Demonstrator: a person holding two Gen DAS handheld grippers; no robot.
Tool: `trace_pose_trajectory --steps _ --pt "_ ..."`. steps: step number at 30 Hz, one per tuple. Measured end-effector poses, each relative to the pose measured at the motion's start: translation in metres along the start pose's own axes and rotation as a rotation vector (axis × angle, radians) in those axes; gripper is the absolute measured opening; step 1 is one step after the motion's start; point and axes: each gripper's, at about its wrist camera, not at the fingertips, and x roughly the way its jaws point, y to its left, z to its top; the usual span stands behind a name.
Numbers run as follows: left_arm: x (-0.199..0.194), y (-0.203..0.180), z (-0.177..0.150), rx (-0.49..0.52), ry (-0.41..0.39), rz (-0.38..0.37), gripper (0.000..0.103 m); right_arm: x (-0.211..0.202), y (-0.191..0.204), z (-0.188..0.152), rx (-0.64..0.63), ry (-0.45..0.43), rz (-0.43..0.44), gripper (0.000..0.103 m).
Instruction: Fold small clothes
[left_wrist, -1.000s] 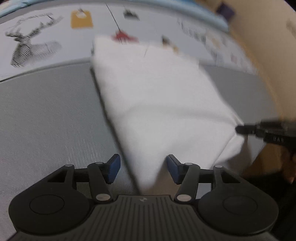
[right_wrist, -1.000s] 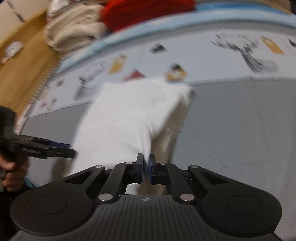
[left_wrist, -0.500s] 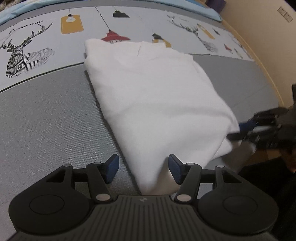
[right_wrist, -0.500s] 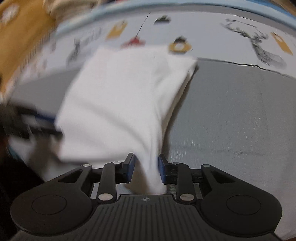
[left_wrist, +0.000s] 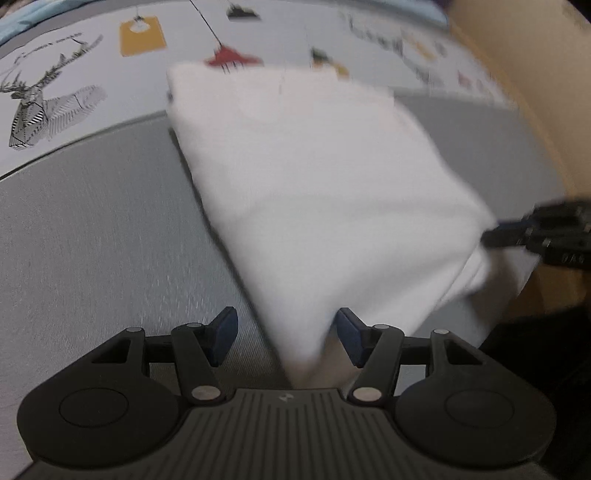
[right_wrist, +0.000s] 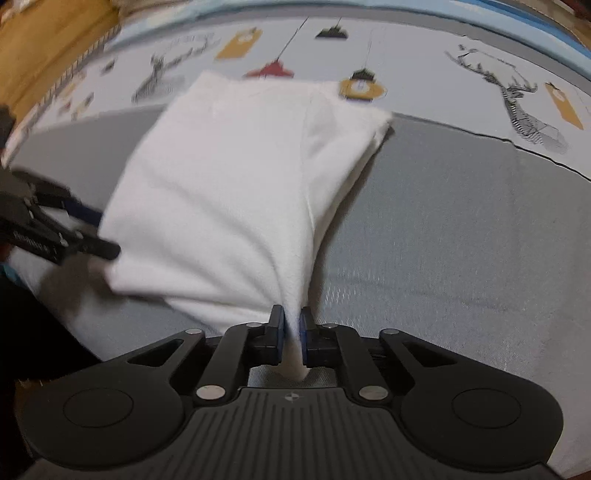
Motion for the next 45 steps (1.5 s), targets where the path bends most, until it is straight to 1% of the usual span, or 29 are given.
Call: trace_pose_trajectory --steps 4,5,6,7,8,10,13,16,19,22,23,24,25,26,27,28,29,31,32,33,34,35,36,37,38,39,40,42,45 --pt "-0.010 0.018 0.011 -0.147 -0.091 -0.035 0.065 -0.013 -0.015 0.010 0.145 -0.122 0.058 0.023" --pt "-0.010 0.020 0.014 -0.180 -0.102 -0.039 0.065 -0.014 -0.019 0.012 0.190 -0.151 0.077 0.029" --pt "-0.010 0.024 0.015 -0.215 -0.111 -0.040 0.065 -0.014 -0.024 0.015 0.244 -0.179 0.090 0.032" --pt "-0.007 0.027 0.018 -0.250 -0.118 -0.035 0.065 -0.012 -0.026 0.017 0.283 -0.194 0.095 0.039" --pt "-0.004 0.029 0.022 -0.283 -0.122 -0.027 0.065 -0.008 -0.029 0.022 0.324 -0.202 0.096 0.044" --pt "0.001 0.035 0.028 -0.342 -0.124 -0.012 0.065 0.003 -0.032 0.031 0.388 -0.203 0.079 0.047" --pt "0.008 0.048 0.036 -0.440 -0.120 -0.037 0.066 0.022 -0.035 0.042 0.475 -0.183 0.038 0.049" --pt "0.016 0.052 0.038 -0.486 -0.112 -0.068 0.066 0.045 -0.038 0.053 0.560 -0.143 -0.005 0.049" --pt "0.028 0.051 0.046 -0.479 -0.103 -0.067 0.066 0.062 -0.042 0.059 0.622 -0.118 -0.012 0.053" --pt "0.038 0.049 0.053 -0.471 -0.100 -0.058 0.066 0.070 -0.040 0.063 0.651 -0.113 -0.020 0.053" --pt "0.040 0.050 0.055 -0.468 -0.103 -0.055 0.065 0.071 -0.039 0.064 0.651 -0.113 -0.020 0.053" --pt "0.042 0.050 0.057 -0.465 -0.111 -0.053 0.061 0.073 -0.037 0.066 0.646 -0.112 -0.022 0.054" --pt "0.043 0.050 0.057 -0.460 -0.117 -0.054 0.053 0.073 -0.036 0.067 0.642 -0.113 -0.028 0.050" --pt "0.043 0.050 0.059 -0.448 -0.123 -0.056 0.048 0.074 -0.036 0.068 0.642 -0.115 -0.027 0.043" --pt "0.041 0.049 0.060 -0.432 -0.129 -0.053 0.038 0.074 -0.036 0.069 0.643 -0.119 -0.019 0.037" --pt "0.036 0.046 0.064 -0.398 -0.147 -0.044 0.033 0.074 -0.035 0.070 0.643 -0.131 -0.010 0.027" --pt "0.031 0.043 0.067 -0.361 -0.172 -0.029 0.033 0.072 -0.035 0.071 0.637 -0.144 -0.011 0.021" --pt "0.015 0.040 0.071 -0.316 -0.246 0.012 0.033 0.064 -0.028 0.078 0.593 -0.202 -0.019 0.018" --pt "0.009 0.041 0.072 -0.315 -0.281 0.017 0.033 0.059 -0.024 0.081 0.577 -0.243 -0.005 0.018" --pt "0.004 0.043 0.073 -0.323 -0.307 0.017 0.036 0.056 -0.023 0.084 0.572 -0.288 0.016 0.017" --pt "-0.001 0.047 0.073 -0.339 -0.337 0.026 0.044 0.051 -0.021 0.086 0.572 -0.340 0.034 0.017" --pt "-0.006 0.050 0.073 -0.357 -0.362 0.055 0.049 0.046 -0.019 0.087 0.568 -0.388 0.042 0.018" --pt "-0.009 0.054 0.072 -0.368 -0.371 0.072 0.059 0.043 -0.017 0.089 0.559 -0.424 0.040 0.021" --pt "-0.010 0.056 0.071 -0.377 -0.366 0.069 0.063 0.041 -0.015 0.090 0.555 -0.439 0.013 0.030" --pt "-0.007 0.060 0.070 -0.387 -0.340 0.049 0.063 0.041 -0.016 0.090 0.554 -0.434 -0.026 0.045" --pt "-0.004 0.062 0.070 -0.400 -0.313 0.034 0.063 0.043 -0.016 0.090 0.547 -0.411 -0.062 0.050" --pt "0.000 0.064 0.068 -0.416 -0.283 0.022 0.063 0.046 -0.016 0.090 0.539 -0.378 -0.085 0.051" --pt "0.004 0.066 0.067 -0.415 -0.250 0.023 0.063 0.051 -0.017 0.089 0.539 -0.337 -0.080 0.050" --pt "0.009 0.065 0.066 -0.388 -0.205 0.028 0.063 0.050 -0.018 0.087 0.536 -0.317 -0.056 0.050"
